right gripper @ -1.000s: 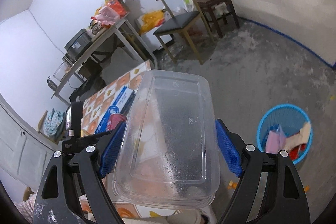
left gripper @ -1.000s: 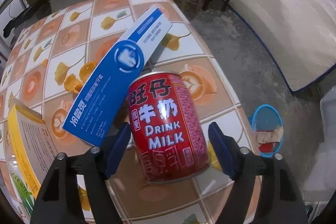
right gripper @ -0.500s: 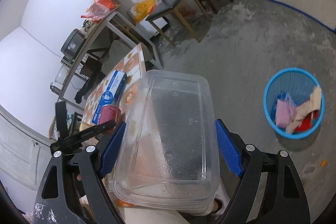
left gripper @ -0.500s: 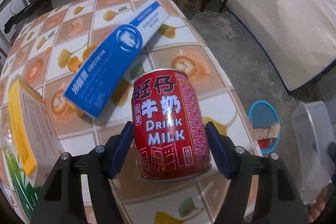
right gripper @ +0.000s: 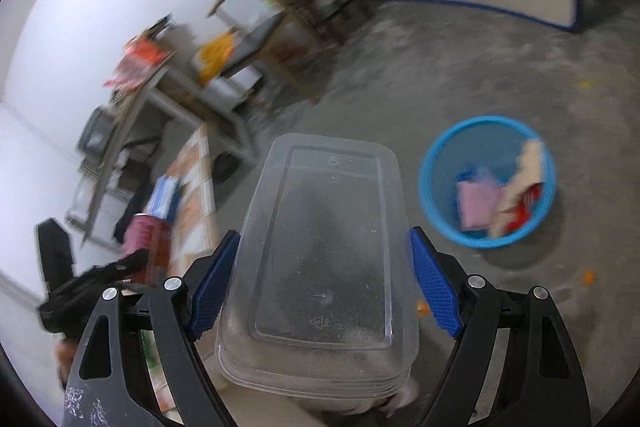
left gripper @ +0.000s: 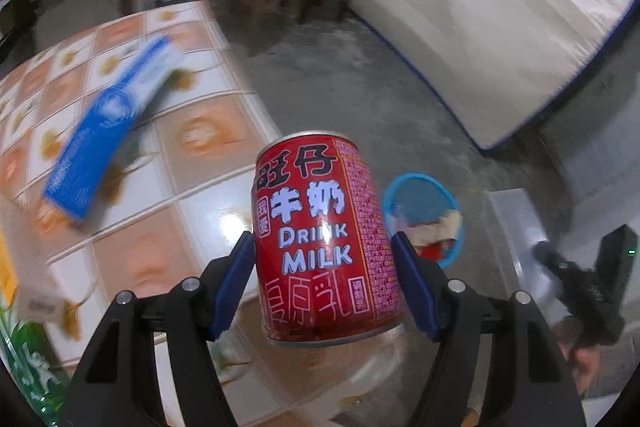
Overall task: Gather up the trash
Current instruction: 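Carry the can and tub over the wastebasket and open both tools, then move both tools back toward the table, then grasp the blue toothpaste box with the right tool while the left tool grasps the green bottle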
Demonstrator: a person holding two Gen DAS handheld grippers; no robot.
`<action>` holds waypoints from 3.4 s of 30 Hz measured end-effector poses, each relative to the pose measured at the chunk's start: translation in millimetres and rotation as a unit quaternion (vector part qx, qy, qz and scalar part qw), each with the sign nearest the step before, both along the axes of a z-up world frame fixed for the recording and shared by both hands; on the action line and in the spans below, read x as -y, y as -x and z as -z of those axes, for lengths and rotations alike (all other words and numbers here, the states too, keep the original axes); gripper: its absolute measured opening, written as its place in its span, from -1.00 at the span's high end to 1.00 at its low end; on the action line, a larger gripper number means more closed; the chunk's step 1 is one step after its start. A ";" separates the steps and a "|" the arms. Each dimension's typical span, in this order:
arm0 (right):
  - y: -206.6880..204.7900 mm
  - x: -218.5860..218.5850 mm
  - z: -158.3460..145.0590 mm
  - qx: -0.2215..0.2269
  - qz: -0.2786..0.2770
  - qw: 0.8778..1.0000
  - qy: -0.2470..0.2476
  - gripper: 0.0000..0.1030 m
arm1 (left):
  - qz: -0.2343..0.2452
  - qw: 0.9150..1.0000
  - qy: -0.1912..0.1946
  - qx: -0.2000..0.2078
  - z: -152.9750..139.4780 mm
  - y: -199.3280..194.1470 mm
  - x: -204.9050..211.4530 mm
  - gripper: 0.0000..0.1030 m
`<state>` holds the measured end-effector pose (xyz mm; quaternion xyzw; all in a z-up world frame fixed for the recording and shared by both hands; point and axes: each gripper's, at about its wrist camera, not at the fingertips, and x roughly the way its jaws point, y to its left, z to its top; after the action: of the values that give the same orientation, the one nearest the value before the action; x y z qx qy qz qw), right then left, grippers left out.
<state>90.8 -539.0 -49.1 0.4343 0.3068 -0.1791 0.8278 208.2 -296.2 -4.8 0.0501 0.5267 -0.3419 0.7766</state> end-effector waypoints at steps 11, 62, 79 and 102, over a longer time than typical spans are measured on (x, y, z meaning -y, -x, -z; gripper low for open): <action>70.2 52.9 54.2 -0.063 0.120 0.990 -0.049 -0.52 | 0.137 0.984 -0.008 -0.116 48.6 28.8 179.4 -0.30; -16.5 62.9 84.7 -0.101 0.072 0.992 0.016 -0.66 | -0.085 0.989 0.108 0.058 -34.6 67.0 -191.2 -0.76; -171.5 -99.1 -39.3 -0.014 -0.184 0.983 0.010 -0.68 | -0.140 0.978 0.063 0.142 -29.2 78.2 -238.4 -0.89; -419.7 -218.8 15.8 -0.126 -0.208 0.967 -0.080 -0.63 | -0.273 0.948 0.066 0.152 -5.6 70.7 -349.4 -0.89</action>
<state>510.4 -320.2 -64.9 0.3995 0.5055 -0.0307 0.7642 137.4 53.2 0.8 -0.0957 0.3723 -0.1387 0.9127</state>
